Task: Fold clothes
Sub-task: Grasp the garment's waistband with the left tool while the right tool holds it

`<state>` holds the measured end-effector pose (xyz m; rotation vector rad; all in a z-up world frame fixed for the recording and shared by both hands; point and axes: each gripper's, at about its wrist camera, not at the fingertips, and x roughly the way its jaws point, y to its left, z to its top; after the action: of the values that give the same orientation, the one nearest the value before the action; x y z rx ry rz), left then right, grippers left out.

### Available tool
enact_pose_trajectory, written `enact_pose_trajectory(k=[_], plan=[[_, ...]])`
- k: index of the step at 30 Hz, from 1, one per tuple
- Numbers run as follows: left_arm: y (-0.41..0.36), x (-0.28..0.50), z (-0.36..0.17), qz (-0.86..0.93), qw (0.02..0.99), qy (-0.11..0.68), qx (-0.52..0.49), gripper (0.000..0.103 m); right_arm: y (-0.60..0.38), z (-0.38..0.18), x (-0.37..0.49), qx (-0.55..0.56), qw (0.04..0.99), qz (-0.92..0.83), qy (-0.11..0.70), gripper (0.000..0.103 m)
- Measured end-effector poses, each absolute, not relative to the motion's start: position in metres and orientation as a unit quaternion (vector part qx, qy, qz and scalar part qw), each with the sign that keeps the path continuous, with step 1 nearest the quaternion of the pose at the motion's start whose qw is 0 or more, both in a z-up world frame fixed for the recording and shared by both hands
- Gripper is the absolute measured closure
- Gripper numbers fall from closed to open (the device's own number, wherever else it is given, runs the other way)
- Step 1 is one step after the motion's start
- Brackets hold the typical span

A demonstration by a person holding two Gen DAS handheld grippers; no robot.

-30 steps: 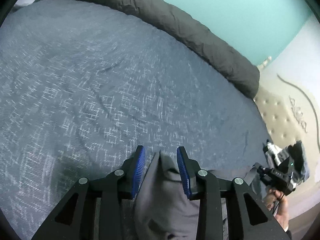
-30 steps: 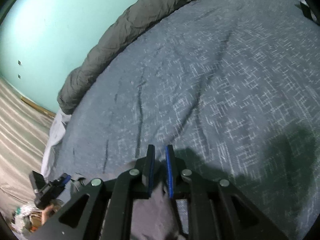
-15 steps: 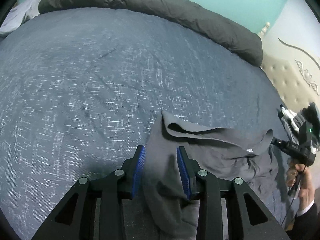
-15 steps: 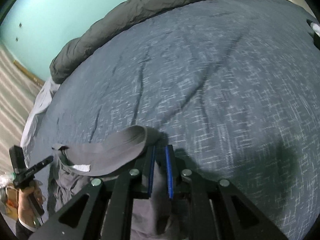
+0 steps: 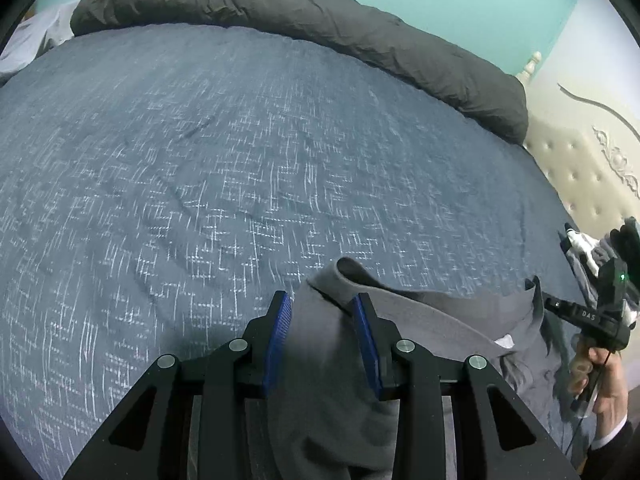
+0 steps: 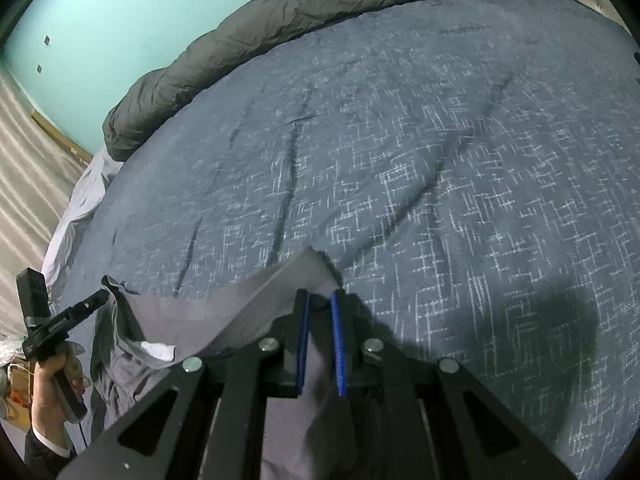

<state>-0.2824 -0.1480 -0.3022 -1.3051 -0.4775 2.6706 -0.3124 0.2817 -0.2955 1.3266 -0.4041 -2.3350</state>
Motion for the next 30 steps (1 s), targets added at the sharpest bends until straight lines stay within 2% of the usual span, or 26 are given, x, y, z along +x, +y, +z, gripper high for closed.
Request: enact_pose_trajectory(k=[2, 4, 5, 14, 15, 17, 18, 20, 21, 30], plan=[[-0.15, -0.284, -0.304, 0.885, 0.066, -0.163, -0.432, 0.067, 0.281, -0.292, -0.316, 0.471, 0.211, -0.843, -0.153, 0.091], [-0.153, -0.287, -0.305, 0.884, 0.065, -0.172, -0.43, 0.067, 0.281, -0.291, -0.319, 0.468, 0.215, -0.842, -0.161, 0.078], [-0.154, -0.288, -0.305, 0.884, 0.066, -0.176, -0.427, 0.067, 0.281, -0.291, -0.32, 0.467, 0.218, -0.841, -0.163, 0.076], [-0.151, -0.296, -0.307, 0.887, 0.086, -0.18, -0.417, 0.067, 0.272, -0.292, -0.319, 0.462, 0.241, -0.842, -0.139, 0.076], [-0.149, -0.296, -0.307, 0.887, 0.09, -0.178, -0.416, 0.067, 0.27, -0.292, -0.319, 0.461, 0.242, -0.843, -0.132, 0.077], [-0.144, -0.296, -0.308, 0.888, 0.096, -0.166, -0.418, 0.068, 0.267, -0.292, -0.318, 0.461, 0.244, -0.845, -0.121, 0.089], [-0.142, -0.296, -0.309, 0.888, 0.097, -0.159, -0.42, 0.069, 0.264, -0.292, -0.319, 0.46, 0.243, -0.846, -0.116, 0.091], [-0.139, -0.297, -0.309, 0.889, 0.101, -0.148, -0.422, 0.093, 0.261, -0.292, -0.32, 0.458, 0.243, -0.848, -0.109, 0.099], [-0.138, -0.297, -0.309, 0.889, 0.101, -0.146, -0.422, 0.098, 0.261, -0.291, -0.319, 0.457, 0.243, -0.849, -0.108, 0.1], [-0.148, -0.294, -0.299, 0.898, 0.089, -0.161, -0.399, 0.1, 0.284, -0.278, -0.317, 0.417, 0.215, -0.87, -0.154, 0.101]])
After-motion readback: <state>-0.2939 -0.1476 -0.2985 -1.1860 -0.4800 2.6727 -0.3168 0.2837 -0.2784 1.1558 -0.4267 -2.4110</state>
